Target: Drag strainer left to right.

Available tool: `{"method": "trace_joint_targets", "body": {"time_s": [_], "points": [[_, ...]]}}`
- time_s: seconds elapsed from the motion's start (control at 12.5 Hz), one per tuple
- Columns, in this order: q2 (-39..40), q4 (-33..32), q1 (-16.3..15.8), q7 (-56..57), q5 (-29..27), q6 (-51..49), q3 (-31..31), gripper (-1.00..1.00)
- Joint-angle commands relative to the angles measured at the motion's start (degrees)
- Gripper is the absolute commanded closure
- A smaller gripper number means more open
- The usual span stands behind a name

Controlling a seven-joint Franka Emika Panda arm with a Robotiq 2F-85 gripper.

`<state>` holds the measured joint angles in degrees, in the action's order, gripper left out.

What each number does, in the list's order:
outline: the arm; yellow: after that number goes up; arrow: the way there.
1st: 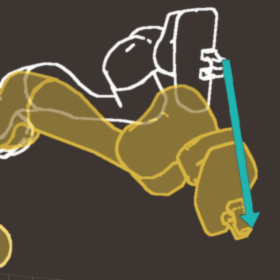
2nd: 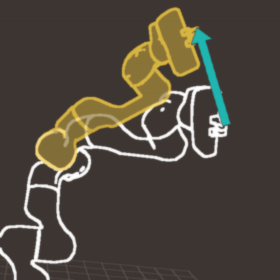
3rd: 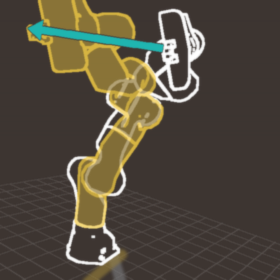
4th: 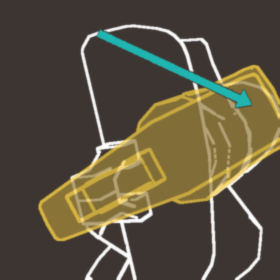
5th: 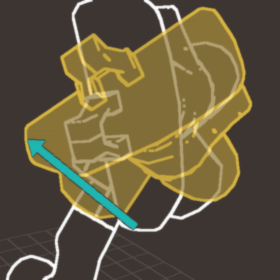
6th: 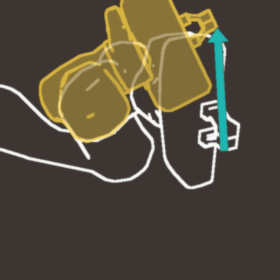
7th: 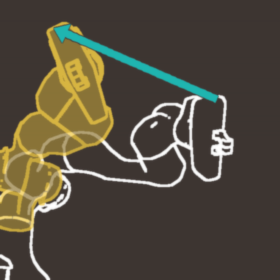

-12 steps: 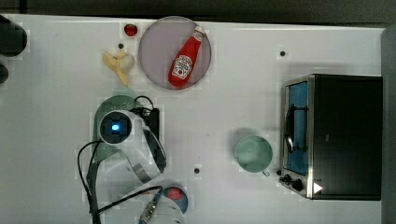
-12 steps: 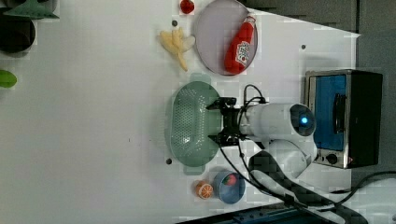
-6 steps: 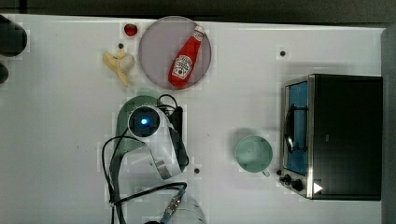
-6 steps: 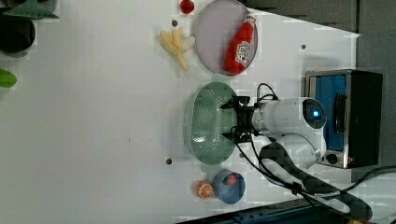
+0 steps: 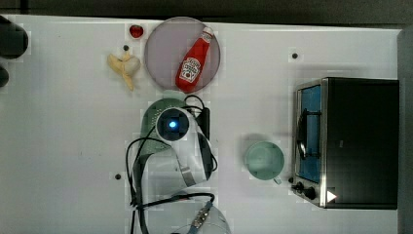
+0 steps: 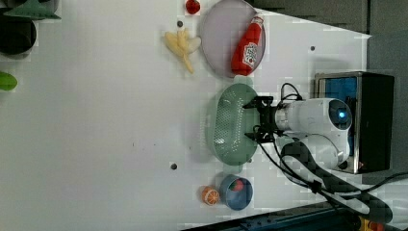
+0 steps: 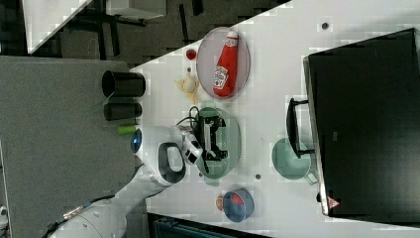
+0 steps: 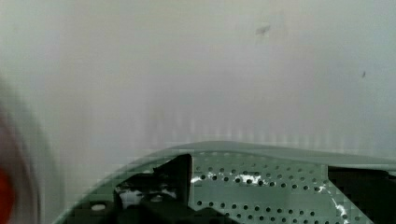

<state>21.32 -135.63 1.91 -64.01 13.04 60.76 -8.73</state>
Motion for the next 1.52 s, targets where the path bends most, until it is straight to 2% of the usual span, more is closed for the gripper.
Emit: {"method": "trace_joint_targets", "body": {"time_s": [0.08,0.8,1.52], "points": [[-0.22,0.9,1.14,6.42,-1.27,0.31,2.23,-1.0],[-0.31,1.0,1.22,16.36,-1.27,1.26,11.73,-1.0],[-0.32,1.02,1.23,23.58,-1.36,1.4,16.81,-1.0]]}}
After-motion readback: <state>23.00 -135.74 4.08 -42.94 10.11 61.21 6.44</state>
